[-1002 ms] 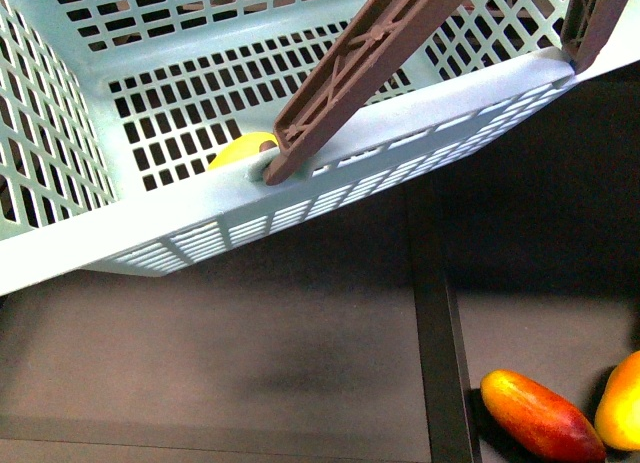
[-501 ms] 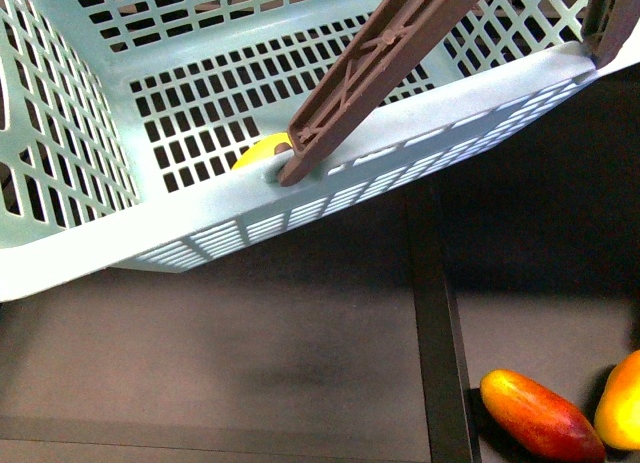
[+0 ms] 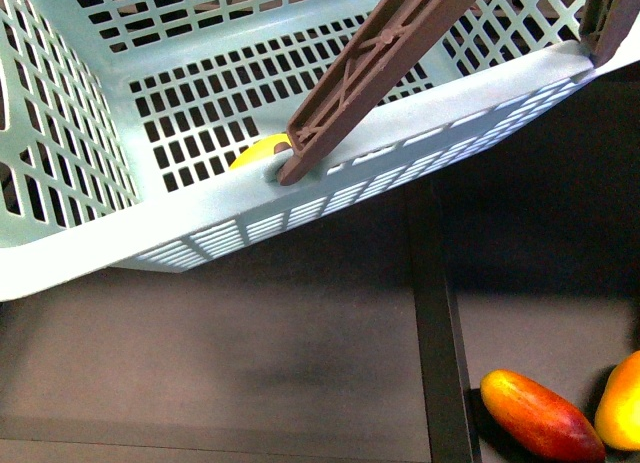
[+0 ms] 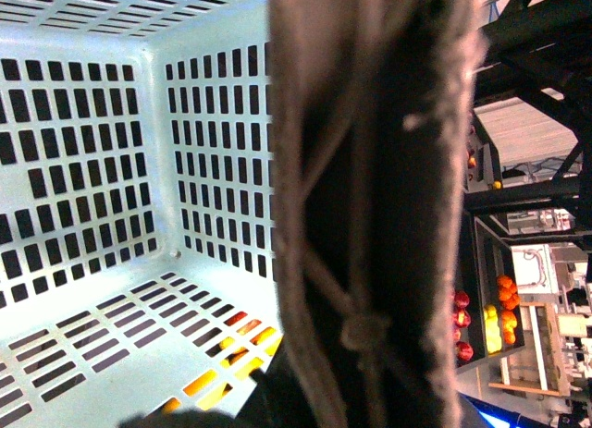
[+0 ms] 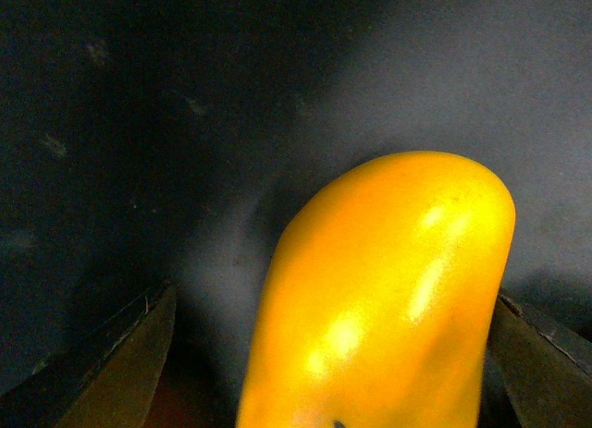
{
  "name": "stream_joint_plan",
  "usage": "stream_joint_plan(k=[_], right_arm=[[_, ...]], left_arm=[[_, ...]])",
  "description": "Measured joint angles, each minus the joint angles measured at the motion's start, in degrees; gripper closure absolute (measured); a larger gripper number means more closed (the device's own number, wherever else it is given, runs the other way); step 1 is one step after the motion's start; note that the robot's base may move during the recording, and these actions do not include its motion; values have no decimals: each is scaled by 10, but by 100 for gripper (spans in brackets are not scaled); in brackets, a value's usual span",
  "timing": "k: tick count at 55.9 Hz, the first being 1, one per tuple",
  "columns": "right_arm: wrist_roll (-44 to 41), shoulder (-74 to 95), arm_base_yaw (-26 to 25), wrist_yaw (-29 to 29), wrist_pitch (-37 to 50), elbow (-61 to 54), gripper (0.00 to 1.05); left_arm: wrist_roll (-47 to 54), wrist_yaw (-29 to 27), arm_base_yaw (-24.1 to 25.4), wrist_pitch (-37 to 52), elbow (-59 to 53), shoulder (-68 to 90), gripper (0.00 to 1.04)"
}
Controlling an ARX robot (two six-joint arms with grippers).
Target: Pick lemon and mango into basket
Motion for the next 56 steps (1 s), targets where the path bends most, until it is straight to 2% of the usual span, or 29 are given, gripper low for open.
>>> stream_joint_plan(k=[21, 30, 34, 37, 45, 56], right_arm=[[8, 42, 13, 15, -10, 37, 9], [10, 44, 14, 14, -10, 40, 35], [10, 44, 14, 7, -11, 39, 42], [10, 39, 10, -3, -11, 36, 46], [-6, 9, -2, -47, -8, 13, 47], [-57, -119, -34, -142, 0, -39, 47]], left_arm=[[0, 0, 0, 0, 0, 0, 101], [0, -1, 0, 0, 0, 0, 101], [0, -2, 0, 0, 0, 0, 101], [0, -2, 0, 0, 0, 0, 101], [0, 0, 0, 0, 0, 0, 101], [0, -1, 0, 0, 0, 0, 101]])
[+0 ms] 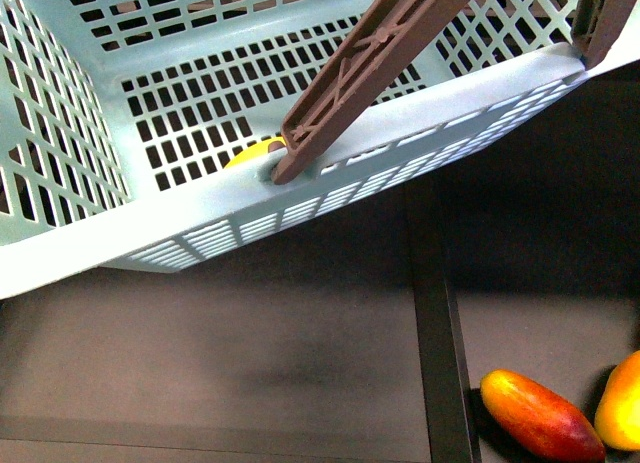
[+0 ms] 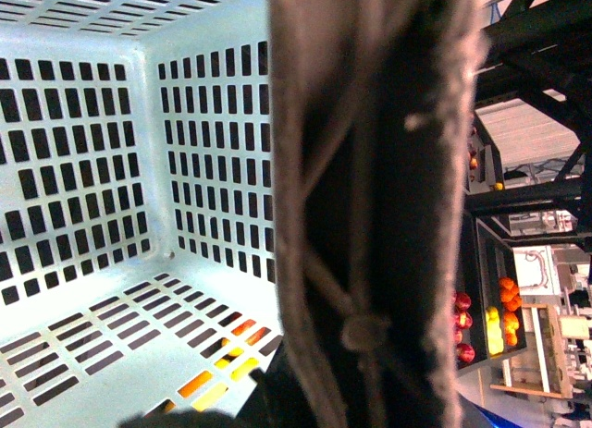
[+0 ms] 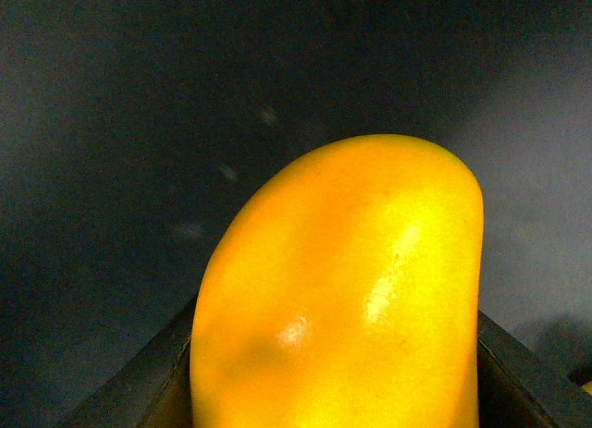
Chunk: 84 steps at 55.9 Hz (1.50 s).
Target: Pick lemon and mango into basket
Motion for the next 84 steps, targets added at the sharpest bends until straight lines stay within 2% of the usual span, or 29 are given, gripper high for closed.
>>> stream_joint_plan(k=[7, 19, 25, 30, 41, 47, 52, 64, 69, 84], right_arm=[[-52, -105, -4, -49, 10, -47, 47], [-142, -258, 25, -116, 23, -135, 47], [-169, -393, 69, -172, 14, -196, 47], [-169, -501, 120, -183, 10, -232, 47], [-171, -644, 253, -123, 4, -287, 47], [-179, -689, 349, -74, 22, -311, 47], [-204, -699, 423, -10, 54, -317, 47], [-219, -641, 570, 97, 119, -294, 47], [-217, -596, 590, 130, 143, -269, 47], [-172, -494, 600, 160, 160, -212, 47]], left_arm=[[0, 0, 0, 0, 0, 0, 101], [0, 0, 0, 0, 0, 0, 101], [0, 0, 0, 0, 0, 0, 101], [0, 0, 0, 0, 0, 0, 101], [0, -1, 0, 0, 0, 0, 101], [0, -1, 0, 0, 0, 0, 101], [0, 0, 0, 0, 0, 0, 101], [0, -1, 0, 0, 0, 0, 101], [0, 0, 0, 0, 0, 0, 101], [0, -1, 0, 0, 0, 0, 101]])
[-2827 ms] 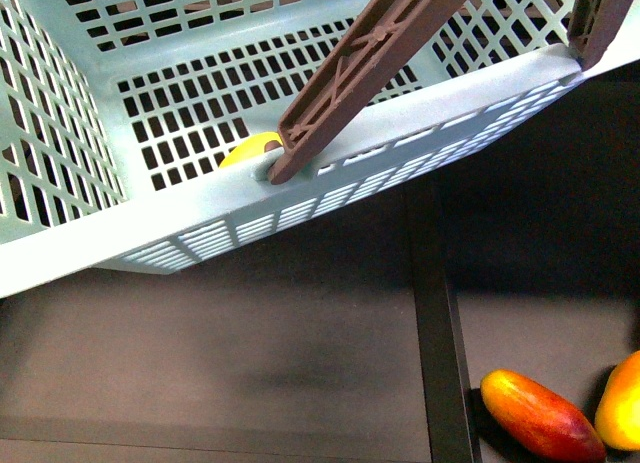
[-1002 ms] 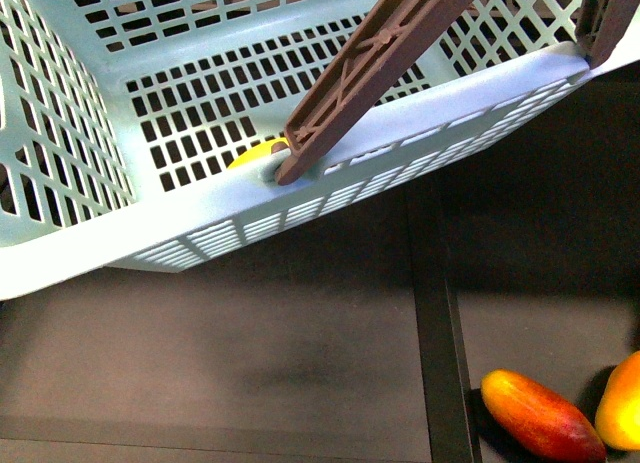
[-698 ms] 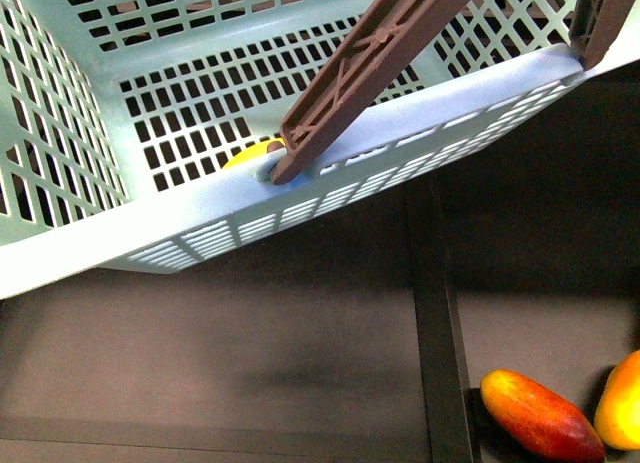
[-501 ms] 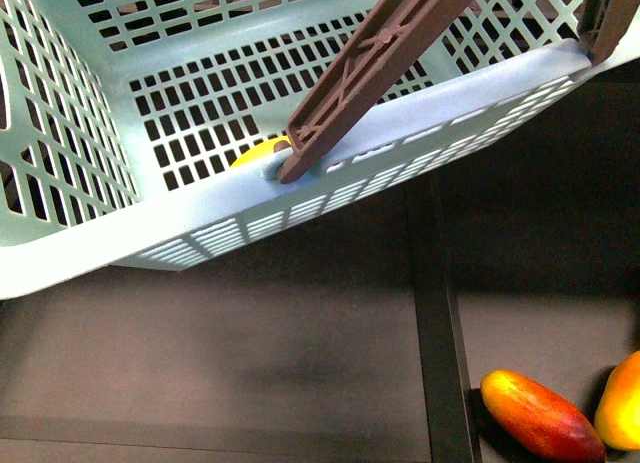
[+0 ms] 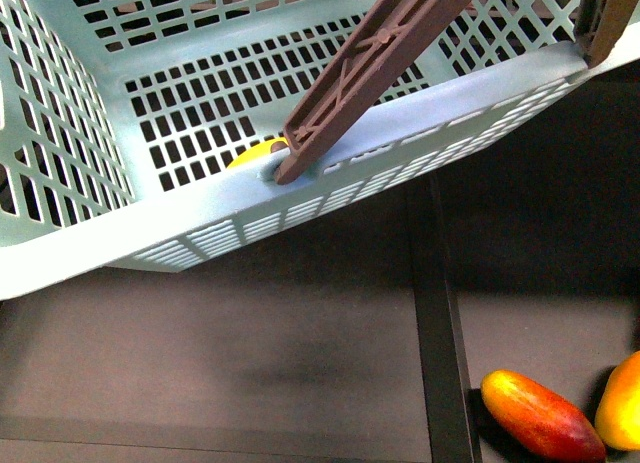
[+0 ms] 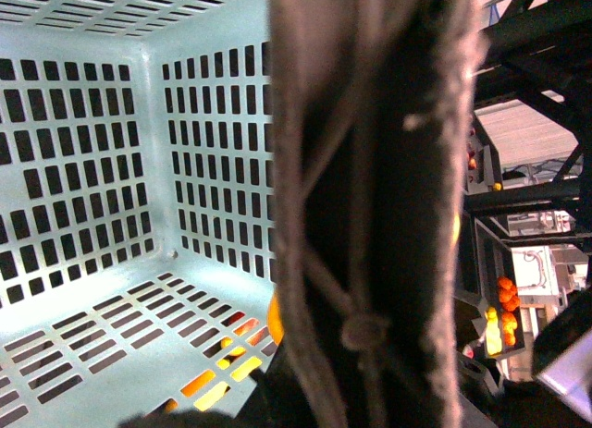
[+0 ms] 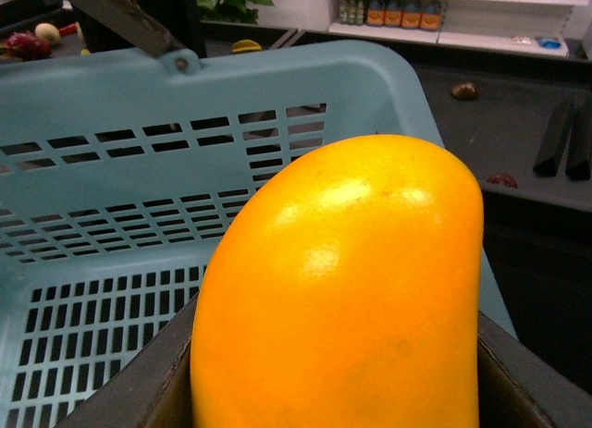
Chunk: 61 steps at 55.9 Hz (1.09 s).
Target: Pick lemon and mango into basket
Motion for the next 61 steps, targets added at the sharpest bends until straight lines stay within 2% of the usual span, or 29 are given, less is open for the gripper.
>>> stream_joint_plan(k=[3, 19, 37, 39, 40, 42, 47, 52, 61], right_arm=[[2, 10, 0, 4, 2, 3, 45], [54, 9, -22, -1, -13, 15, 7], [89, -148, -91, -32, -104, -52, 9], [80, -180, -96, 0, -91, -72, 12], [62, -200, -100, 36, -59, -92, 17], [44, -224, -106, 64, -21, -118, 24], [21, -262, -122, 64, 20, -176, 40], [12, -279, -132, 54, 32, -221, 52], [3, -322, -152, 33, 50, -294, 80]], left_arm=[[0, 0, 0, 0, 0, 0, 101], [3, 5, 0, 0, 0, 0, 101], [3, -6, 1, 0, 0, 1, 101], [3, -4, 2, 0, 0, 1, 101], [2, -2, 2, 0, 0, 1, 101], [1, -2, 1, 0, 0, 1, 101], [0, 1, 0, 0, 0, 1, 101], [0, 5, 0, 0, 0, 1, 101], [0, 1, 0, 0, 0, 1, 101]])
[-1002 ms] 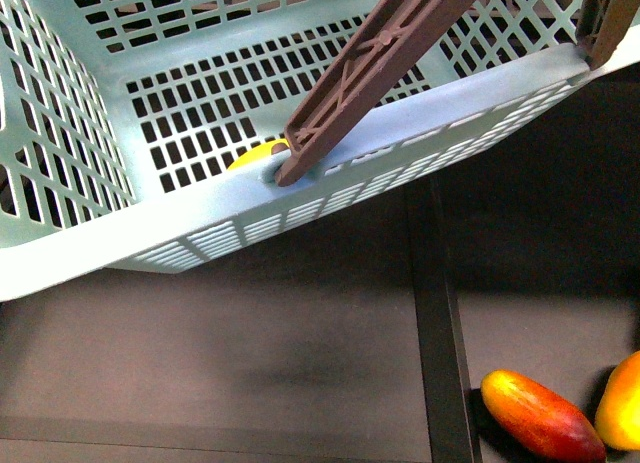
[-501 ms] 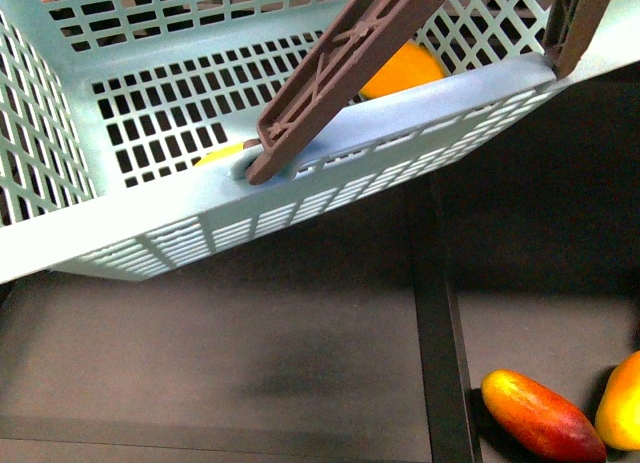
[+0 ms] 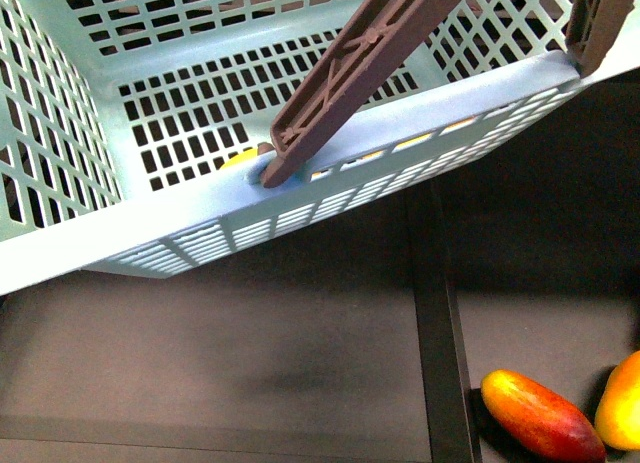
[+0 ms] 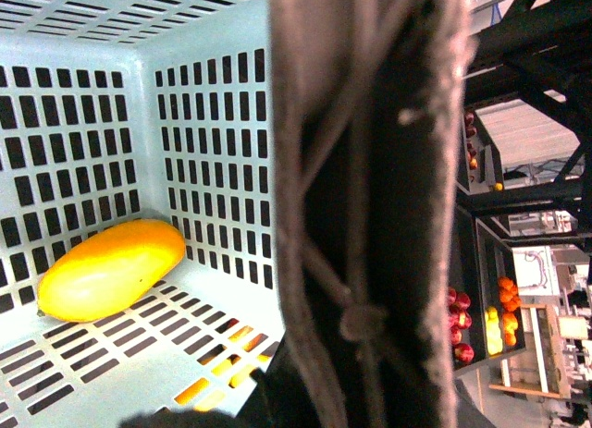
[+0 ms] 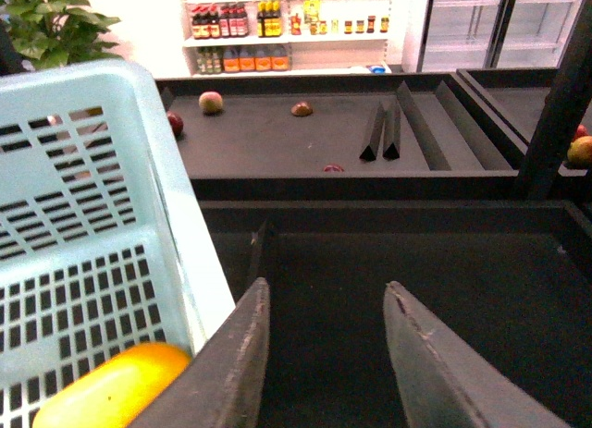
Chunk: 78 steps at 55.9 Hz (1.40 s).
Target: Pick lemon and mango into basket
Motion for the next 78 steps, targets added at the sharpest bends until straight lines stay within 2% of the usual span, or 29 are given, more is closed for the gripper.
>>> stream_joint_plan(k=[4, 6, 10, 12, 16, 47, 50, 78], right_arm=[[-1, -31, -11, -10, 5, -31, 98], [-4, -41, -15, -14, 5, -44, 103], [-3, -63, -26, -26, 4, -67, 103], [-4, -78, -48, -59, 3, -79, 103], [-4, -103, -66, -63, -2, -97, 103], [-4, -266, -68, -65, -99, -164, 103], [-4, -274, -68, -66, -88, -175, 103], [-4, -381, -68, -66, -187, -175, 103]], left_arm=[[1, -4, 0, 0, 0, 0, 101], [2, -4, 0, 0, 0, 0, 101], [1, -3, 0, 0, 0, 0, 101], [1, -3, 0, 0, 0, 0, 101], [1, -2, 0, 0, 0, 0, 101], [1, -2, 0, 0, 0, 0, 101], [1, -2, 0, 0, 0, 0, 101], [1, -2, 0, 0, 0, 0, 101]])
